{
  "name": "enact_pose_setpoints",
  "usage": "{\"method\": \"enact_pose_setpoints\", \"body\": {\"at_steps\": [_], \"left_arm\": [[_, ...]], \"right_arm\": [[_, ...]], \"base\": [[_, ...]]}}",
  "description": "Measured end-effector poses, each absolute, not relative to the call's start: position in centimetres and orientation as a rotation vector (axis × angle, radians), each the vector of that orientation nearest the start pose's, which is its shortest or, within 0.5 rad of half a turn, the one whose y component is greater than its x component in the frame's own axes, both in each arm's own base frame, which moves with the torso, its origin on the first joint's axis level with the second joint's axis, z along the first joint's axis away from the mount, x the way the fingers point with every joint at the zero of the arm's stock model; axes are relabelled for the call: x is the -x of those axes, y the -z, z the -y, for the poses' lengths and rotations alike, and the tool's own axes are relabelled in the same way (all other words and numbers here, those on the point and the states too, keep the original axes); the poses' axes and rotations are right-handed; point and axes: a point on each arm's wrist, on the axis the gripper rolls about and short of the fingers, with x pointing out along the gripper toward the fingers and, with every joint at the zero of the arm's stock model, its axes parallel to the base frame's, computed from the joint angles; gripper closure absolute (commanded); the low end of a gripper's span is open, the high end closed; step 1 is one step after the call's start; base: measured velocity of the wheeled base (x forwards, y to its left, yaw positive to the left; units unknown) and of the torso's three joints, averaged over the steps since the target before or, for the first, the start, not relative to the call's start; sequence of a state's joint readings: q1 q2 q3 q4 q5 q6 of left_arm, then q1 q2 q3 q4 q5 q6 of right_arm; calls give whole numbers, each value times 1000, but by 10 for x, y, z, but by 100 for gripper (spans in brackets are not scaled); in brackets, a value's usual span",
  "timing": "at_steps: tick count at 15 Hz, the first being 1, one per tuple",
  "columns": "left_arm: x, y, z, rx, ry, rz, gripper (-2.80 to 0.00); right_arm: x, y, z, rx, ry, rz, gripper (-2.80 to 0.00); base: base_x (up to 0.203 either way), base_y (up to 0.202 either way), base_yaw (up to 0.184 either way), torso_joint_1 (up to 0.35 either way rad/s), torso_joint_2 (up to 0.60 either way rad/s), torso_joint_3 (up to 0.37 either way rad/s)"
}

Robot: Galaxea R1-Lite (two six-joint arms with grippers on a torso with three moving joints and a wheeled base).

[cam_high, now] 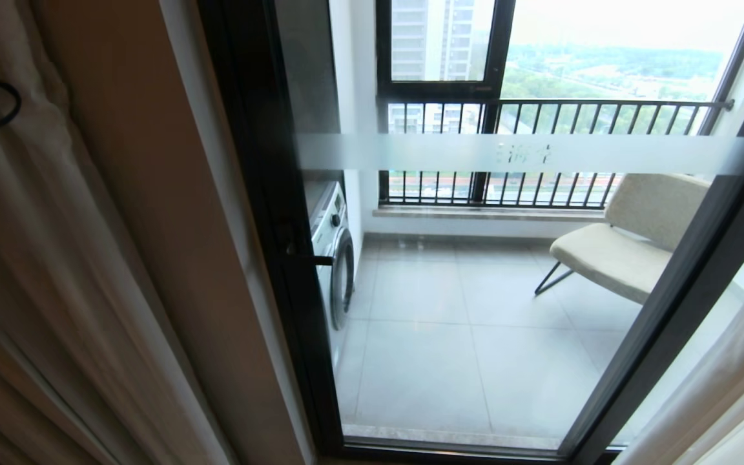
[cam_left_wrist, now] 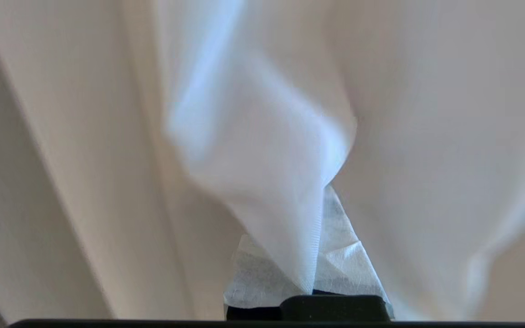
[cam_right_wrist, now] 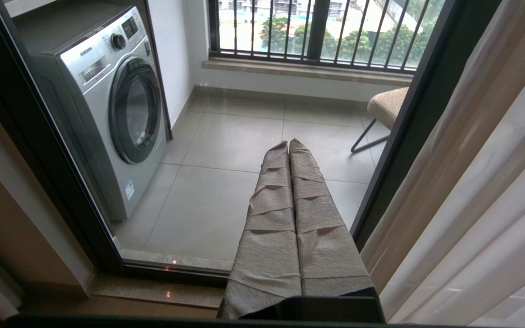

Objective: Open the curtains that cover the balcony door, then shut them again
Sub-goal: Pull the inner curtains open on both sides

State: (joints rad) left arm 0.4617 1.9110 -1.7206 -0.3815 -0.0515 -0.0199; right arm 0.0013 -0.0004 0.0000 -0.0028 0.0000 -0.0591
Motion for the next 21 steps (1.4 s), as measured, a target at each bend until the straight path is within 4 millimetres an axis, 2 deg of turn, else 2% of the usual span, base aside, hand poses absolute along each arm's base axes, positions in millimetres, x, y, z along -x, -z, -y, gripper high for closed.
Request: {"method": "enact_pose_setpoints", "body": {"at_steps": [6,16,17,21], "left_arm": [[-334,-366,-145,-50,-321,249,0],[-330,-370,-142,-53,-315,260,0],[-330,-370,-142,-53,-313,259,-280],[-331,-369,-141,-53,-309,257,-280]], "right_arm": [[23,-76,0,59,-1,3,0],[23,-76,0,59,-1,3,0],[23,-76,0,59,-1,3,0],[23,-76,0,59,-1,3,0]], "base": [[0,0,0,0,0,0],[0,0,0,0,0,0],[0,0,0,0,0,0],[0,0,0,0,0,0]]}}
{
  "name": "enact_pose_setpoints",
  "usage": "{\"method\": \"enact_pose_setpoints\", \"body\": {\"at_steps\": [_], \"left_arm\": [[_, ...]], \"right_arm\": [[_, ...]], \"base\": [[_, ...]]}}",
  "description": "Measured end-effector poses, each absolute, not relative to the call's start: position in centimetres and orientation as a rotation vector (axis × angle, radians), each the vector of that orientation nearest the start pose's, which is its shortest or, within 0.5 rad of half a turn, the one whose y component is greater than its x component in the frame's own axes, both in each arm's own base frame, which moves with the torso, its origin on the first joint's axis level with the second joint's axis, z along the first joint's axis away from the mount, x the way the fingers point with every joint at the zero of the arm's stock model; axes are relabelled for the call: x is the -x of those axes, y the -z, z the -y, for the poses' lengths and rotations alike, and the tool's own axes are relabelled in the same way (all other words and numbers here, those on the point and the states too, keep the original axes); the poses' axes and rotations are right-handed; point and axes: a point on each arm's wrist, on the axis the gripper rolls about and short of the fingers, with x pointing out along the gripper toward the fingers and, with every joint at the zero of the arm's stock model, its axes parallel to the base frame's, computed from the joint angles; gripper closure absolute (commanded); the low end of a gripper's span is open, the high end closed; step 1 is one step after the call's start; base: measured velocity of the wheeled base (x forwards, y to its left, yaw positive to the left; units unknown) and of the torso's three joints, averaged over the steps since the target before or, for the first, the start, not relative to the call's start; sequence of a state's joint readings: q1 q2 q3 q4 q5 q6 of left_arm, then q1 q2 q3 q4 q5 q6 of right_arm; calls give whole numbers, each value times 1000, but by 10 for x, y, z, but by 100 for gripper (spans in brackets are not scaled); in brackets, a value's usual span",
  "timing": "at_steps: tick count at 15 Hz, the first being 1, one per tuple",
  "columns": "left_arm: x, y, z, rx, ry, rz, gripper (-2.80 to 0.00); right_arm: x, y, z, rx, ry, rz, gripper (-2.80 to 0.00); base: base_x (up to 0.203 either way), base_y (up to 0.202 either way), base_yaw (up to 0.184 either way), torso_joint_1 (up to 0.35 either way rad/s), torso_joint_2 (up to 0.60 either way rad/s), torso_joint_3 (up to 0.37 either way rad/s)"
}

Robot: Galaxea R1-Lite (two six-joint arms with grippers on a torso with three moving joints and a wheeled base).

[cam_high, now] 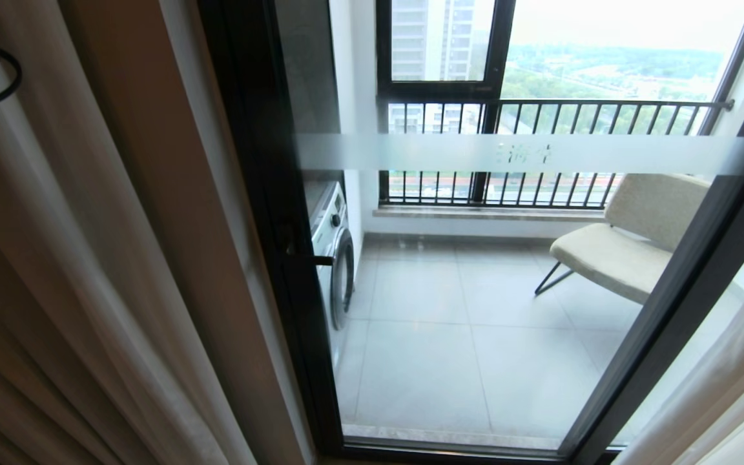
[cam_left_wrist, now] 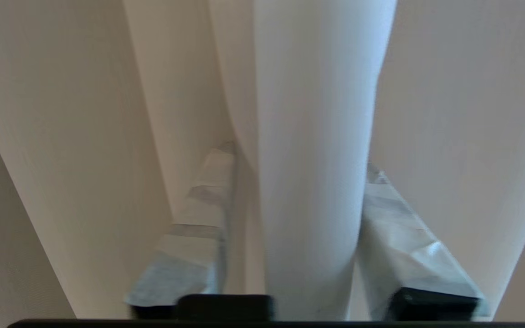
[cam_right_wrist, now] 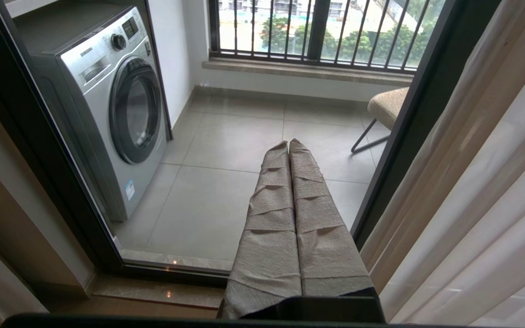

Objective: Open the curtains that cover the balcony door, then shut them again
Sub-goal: Pull the inner curtains open on both sides

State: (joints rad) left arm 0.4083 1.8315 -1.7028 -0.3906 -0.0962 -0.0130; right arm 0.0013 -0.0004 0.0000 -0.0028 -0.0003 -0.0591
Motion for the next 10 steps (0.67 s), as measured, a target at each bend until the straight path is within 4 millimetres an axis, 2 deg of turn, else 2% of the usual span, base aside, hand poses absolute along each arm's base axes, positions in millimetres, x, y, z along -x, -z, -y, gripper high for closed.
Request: {"method": "enact_pose_setpoints", "body": {"at_steps": [6,10], "left_arm": [[-319,-370,-133,-46,-311,246,-280],[-290,-357,-121,-29,-314,186,-280]], "right_arm": [[23,-76,0,59,-1,3,0],[23,-76,0,59,-1,3,0]], "base": [[0,0,0,0,0,0],[0,0,0,0,0,0]]}}
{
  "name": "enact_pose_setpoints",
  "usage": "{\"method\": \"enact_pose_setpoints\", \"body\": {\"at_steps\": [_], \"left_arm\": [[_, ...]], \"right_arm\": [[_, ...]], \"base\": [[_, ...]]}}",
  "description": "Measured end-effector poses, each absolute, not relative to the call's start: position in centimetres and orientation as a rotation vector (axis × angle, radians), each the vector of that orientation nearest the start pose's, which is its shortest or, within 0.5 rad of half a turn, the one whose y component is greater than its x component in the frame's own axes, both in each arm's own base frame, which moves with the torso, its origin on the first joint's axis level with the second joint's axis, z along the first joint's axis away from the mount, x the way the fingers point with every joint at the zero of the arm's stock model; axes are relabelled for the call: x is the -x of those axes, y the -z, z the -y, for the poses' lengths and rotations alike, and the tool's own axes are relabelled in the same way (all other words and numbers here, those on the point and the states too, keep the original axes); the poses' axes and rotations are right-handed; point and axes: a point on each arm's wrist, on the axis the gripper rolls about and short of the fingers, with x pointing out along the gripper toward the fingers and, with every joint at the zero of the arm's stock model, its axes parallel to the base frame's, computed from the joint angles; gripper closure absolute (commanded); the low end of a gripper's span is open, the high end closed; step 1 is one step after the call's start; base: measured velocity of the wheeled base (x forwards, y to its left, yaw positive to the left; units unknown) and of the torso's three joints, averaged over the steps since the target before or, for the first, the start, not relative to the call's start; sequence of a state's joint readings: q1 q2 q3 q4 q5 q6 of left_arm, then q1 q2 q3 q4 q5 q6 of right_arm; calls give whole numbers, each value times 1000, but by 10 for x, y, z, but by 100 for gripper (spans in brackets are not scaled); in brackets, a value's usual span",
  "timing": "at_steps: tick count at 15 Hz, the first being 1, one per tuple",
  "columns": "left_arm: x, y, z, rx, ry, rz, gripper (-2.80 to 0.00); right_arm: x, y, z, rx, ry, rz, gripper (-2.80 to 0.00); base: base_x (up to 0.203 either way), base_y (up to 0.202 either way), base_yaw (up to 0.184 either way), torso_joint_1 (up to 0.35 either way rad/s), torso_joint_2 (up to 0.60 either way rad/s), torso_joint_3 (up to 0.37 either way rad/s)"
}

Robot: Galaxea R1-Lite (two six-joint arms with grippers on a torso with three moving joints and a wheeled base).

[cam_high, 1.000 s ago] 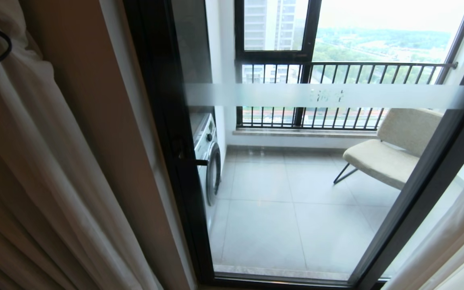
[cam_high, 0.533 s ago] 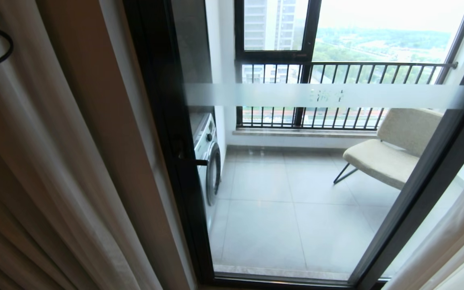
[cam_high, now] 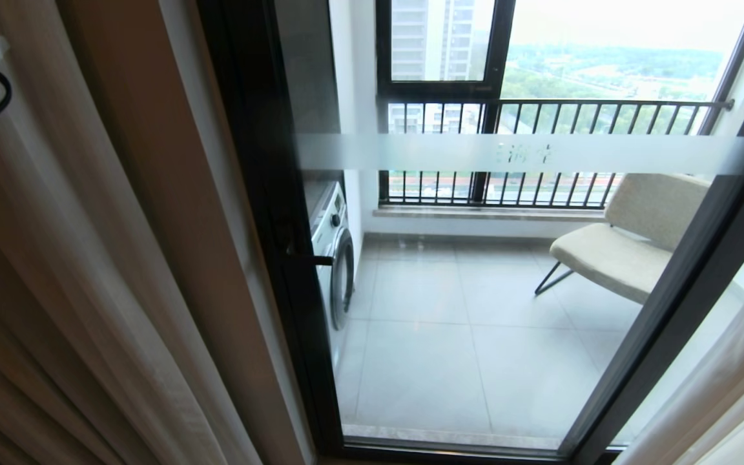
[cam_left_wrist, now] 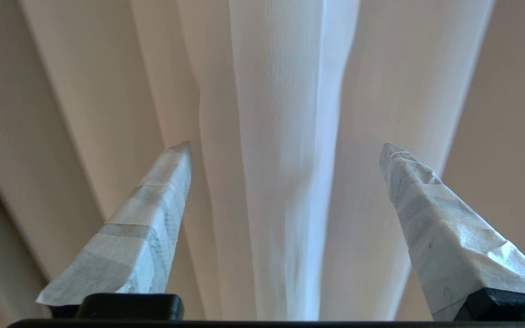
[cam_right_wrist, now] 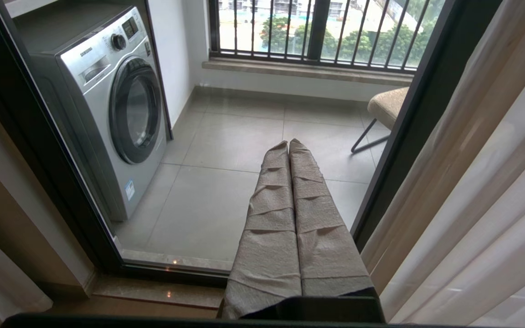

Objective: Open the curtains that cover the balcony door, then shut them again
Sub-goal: Pull the inner curtains open on both sides

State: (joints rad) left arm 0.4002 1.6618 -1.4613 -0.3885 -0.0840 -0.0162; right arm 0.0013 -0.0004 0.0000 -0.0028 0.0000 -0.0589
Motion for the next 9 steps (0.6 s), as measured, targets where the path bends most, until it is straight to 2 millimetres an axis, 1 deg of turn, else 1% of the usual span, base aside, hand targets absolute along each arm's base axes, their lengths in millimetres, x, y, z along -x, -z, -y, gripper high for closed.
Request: {"method": "enact_pose_setpoints", "body": {"at_steps": [5,7,8,9], "left_arm": [[-237,-330,-98,-7,-313,98,-280],[-222,-327,-91,-7,-309,97,-280],[-217,-328,-89,-8,-308,103,0],[-214,-329,-87,-8,-307,109,0]], "right_arm": [[23,-76,0,59,-1,3,0],[23,-76,0,59,-1,3,0],[23,-76,0,59,-1,3,0],[23,-76,0,59,-1,3,0]], "base": [[0,0,0,0,0,0],[0,0,0,0,0,0],[0,0,0,0,0,0],[0,0,0,0,0,0]]}}
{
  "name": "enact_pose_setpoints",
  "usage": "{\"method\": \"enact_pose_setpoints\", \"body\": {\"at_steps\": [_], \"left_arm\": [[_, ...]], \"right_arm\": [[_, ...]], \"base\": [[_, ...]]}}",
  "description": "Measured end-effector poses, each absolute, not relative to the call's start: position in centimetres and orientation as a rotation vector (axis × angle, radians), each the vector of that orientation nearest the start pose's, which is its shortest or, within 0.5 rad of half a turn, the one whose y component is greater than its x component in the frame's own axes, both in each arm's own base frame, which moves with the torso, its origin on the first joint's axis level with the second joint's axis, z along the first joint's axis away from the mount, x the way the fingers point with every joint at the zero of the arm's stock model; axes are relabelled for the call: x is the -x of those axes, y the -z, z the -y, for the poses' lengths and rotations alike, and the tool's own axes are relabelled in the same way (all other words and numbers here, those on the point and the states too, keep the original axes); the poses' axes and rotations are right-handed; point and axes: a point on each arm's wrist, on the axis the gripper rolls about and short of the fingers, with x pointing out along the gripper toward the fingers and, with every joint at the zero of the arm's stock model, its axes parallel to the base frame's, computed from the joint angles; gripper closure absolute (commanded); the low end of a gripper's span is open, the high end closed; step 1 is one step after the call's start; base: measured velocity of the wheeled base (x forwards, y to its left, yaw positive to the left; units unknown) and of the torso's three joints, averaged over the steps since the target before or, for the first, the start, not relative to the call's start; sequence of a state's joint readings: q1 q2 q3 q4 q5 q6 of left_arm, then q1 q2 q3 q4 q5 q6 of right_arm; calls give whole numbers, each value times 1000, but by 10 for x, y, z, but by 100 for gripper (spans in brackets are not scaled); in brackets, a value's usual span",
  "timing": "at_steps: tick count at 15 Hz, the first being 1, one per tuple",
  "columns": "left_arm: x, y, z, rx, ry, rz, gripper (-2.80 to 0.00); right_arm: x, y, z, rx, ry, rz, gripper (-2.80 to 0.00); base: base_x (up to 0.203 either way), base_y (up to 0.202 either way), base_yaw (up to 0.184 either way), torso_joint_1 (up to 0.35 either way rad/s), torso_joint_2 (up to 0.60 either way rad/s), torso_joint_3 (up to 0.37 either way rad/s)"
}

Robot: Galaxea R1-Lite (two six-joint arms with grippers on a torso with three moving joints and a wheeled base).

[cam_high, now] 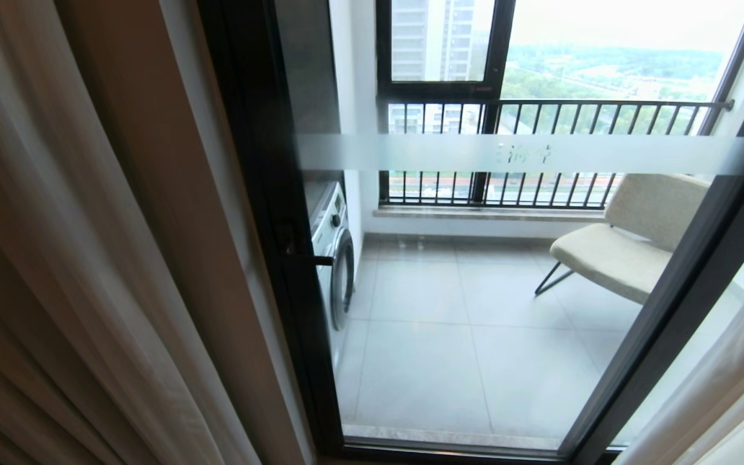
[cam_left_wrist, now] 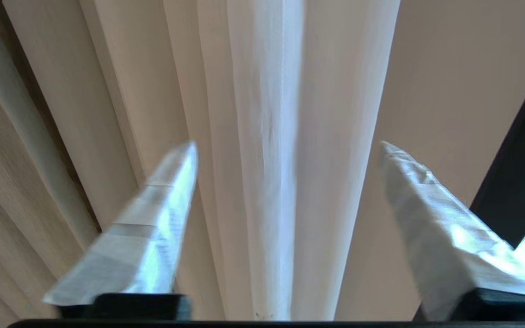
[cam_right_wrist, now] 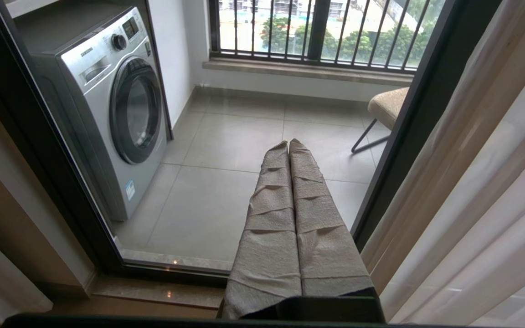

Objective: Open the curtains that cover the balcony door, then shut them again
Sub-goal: Pull the inner curtains open on both sides

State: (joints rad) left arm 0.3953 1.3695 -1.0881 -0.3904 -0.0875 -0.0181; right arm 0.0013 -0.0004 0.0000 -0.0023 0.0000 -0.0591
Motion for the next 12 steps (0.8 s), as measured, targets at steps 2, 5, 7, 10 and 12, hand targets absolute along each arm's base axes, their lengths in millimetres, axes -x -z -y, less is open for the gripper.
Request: {"method": "enact_pose_setpoints", "body": {"at_steps": [2,5,7,10,12], "left_arm": [[-209,-331,-85,-10,-302,117,0],[-207,-327,-81,-7,-287,107,0],[-207,-321,-77,-3,-272,88,0],[-205,-307,-69,5,-239,45,0],[-200,-294,-62,11,-218,8,0]], "right_arm": [[23,-76,0,59,-1,3,0],[23,-76,0,59,-1,3,0],[23,-76,0,59,-1,3,0],[23,-76,0,59,-1,3,0],[23,-76,0,60,-1,3,0]], "base": [[0,0,0,0,0,0],[0,0,0,0,0,0],[0,0,0,0,0,0],[0,0,0,0,0,0],[0,0,0,0,0,0]]}}
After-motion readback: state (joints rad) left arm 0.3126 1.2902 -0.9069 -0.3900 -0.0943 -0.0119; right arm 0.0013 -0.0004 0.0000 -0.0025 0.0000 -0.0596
